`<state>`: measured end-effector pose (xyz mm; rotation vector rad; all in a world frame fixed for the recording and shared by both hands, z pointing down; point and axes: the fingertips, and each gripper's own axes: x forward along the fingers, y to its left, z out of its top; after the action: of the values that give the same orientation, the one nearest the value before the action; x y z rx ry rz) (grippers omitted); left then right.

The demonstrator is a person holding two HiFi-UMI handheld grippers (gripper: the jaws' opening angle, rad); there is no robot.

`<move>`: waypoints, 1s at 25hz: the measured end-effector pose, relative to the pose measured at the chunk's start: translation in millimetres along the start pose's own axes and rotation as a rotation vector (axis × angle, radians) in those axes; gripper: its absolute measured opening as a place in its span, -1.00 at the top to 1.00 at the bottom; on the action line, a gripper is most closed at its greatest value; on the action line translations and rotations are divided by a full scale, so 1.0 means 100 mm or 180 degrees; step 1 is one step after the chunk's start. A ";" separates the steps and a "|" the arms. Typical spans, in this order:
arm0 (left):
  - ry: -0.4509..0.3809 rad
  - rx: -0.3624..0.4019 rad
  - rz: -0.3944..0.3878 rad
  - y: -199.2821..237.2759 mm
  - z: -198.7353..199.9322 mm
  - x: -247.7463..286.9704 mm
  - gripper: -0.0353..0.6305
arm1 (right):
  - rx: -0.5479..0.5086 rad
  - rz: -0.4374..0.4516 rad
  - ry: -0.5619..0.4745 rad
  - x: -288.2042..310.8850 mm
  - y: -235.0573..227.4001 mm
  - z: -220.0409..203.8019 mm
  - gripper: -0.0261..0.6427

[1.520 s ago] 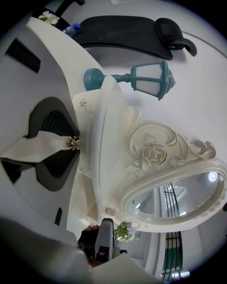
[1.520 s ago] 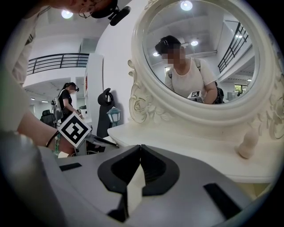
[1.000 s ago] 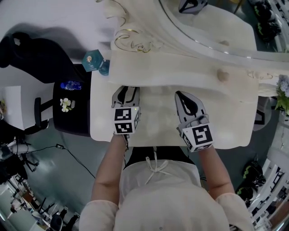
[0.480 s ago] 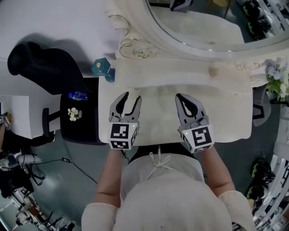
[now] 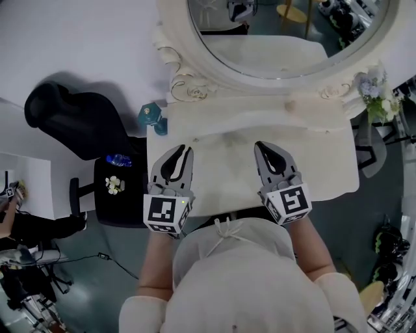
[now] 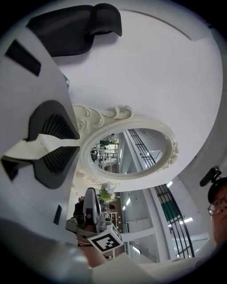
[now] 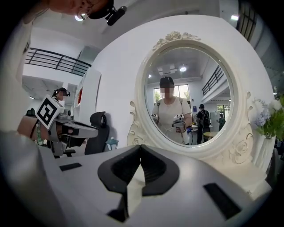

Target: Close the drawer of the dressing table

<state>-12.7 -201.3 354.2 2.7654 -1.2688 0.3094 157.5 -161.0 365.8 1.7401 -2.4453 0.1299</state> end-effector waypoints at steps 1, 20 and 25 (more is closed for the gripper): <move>-0.0058 0.0022 -0.0058 -0.03 0.06 -0.03 0.71 | 0.0011 -0.0008 -0.0038 -0.03 0.01 0.04 0.91; -0.0489 0.0070 -0.0379 -0.18 0.48 -0.33 0.82 | -0.0208 -0.0065 -0.0205 -0.25 0.09 0.31 0.92; -0.0444 0.0094 -0.0352 -0.15 0.45 -0.32 0.82 | -0.0167 -0.0044 -0.0154 -0.21 0.12 0.27 0.92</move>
<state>-15.0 -175.5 303.9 2.9138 -1.1411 0.1304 151.5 -141.1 336.0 1.7581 -2.4461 0.0221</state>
